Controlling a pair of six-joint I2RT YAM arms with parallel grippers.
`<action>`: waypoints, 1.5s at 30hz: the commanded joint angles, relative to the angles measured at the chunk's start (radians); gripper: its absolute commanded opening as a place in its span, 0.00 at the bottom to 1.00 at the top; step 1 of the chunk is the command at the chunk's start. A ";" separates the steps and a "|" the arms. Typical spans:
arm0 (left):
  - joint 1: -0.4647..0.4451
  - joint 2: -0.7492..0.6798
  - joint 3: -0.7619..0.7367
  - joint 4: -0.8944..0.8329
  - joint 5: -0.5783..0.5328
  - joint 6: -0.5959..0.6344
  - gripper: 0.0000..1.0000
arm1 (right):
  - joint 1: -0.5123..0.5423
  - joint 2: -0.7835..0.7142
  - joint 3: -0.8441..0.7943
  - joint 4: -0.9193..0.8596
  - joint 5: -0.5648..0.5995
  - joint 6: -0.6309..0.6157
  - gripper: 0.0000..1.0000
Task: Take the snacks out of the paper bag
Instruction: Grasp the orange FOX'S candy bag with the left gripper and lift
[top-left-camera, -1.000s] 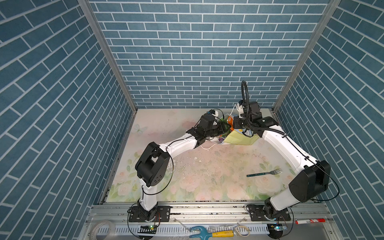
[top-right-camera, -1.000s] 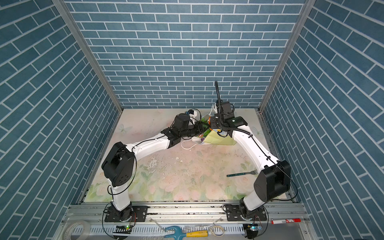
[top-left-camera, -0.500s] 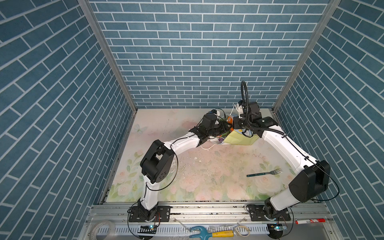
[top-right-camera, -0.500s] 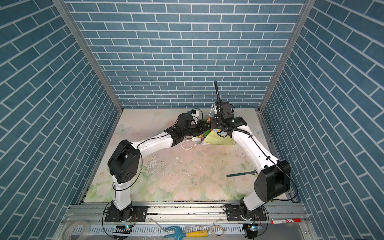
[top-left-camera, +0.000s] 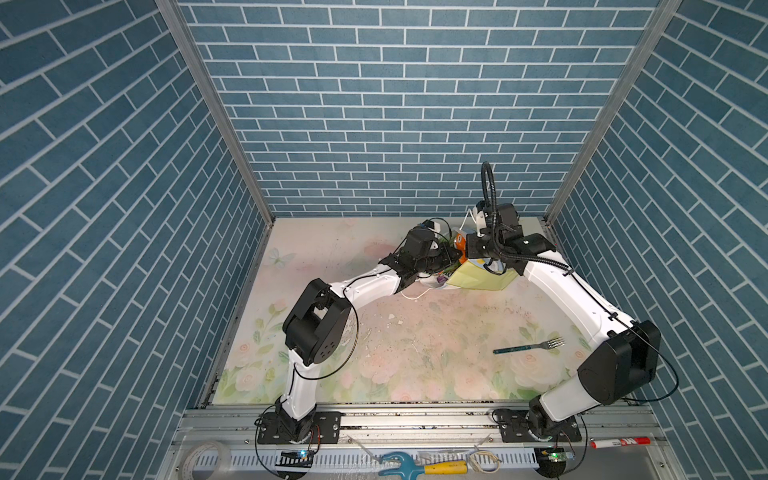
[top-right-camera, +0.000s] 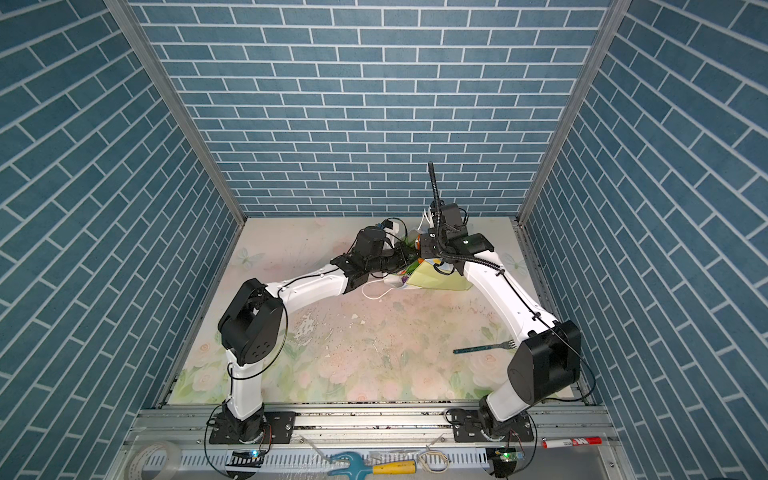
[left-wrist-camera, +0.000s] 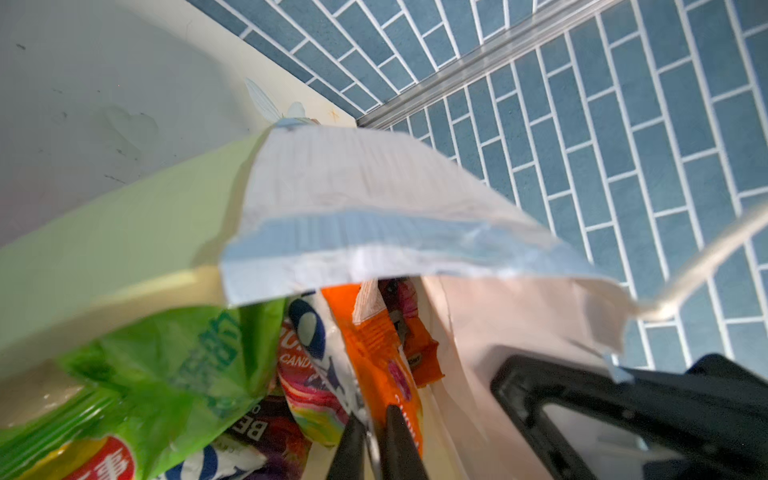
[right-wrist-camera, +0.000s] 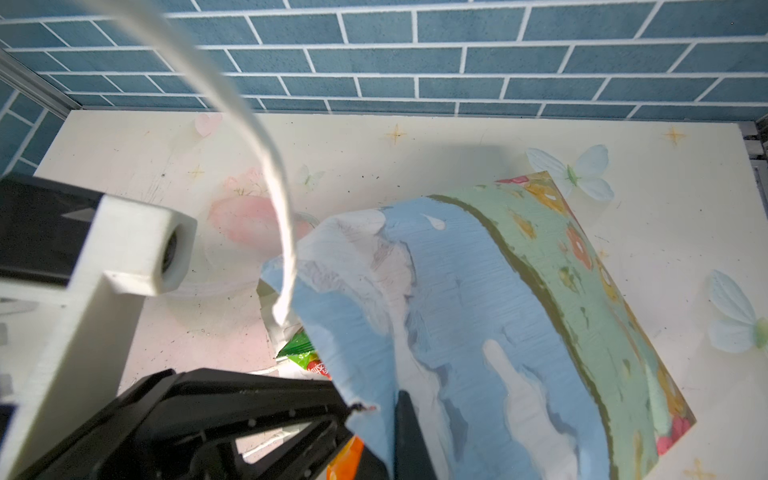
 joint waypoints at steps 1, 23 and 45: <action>0.000 0.015 0.025 0.001 0.007 0.014 0.08 | 0.016 -0.039 -0.001 0.087 -0.016 0.040 0.00; 0.004 -0.123 0.029 -0.126 -0.063 0.196 0.00 | 0.016 -0.056 -0.026 0.091 0.031 0.037 0.00; 0.015 -0.256 -0.022 -0.148 -0.079 0.248 0.00 | 0.017 -0.066 -0.033 0.095 0.052 0.042 0.00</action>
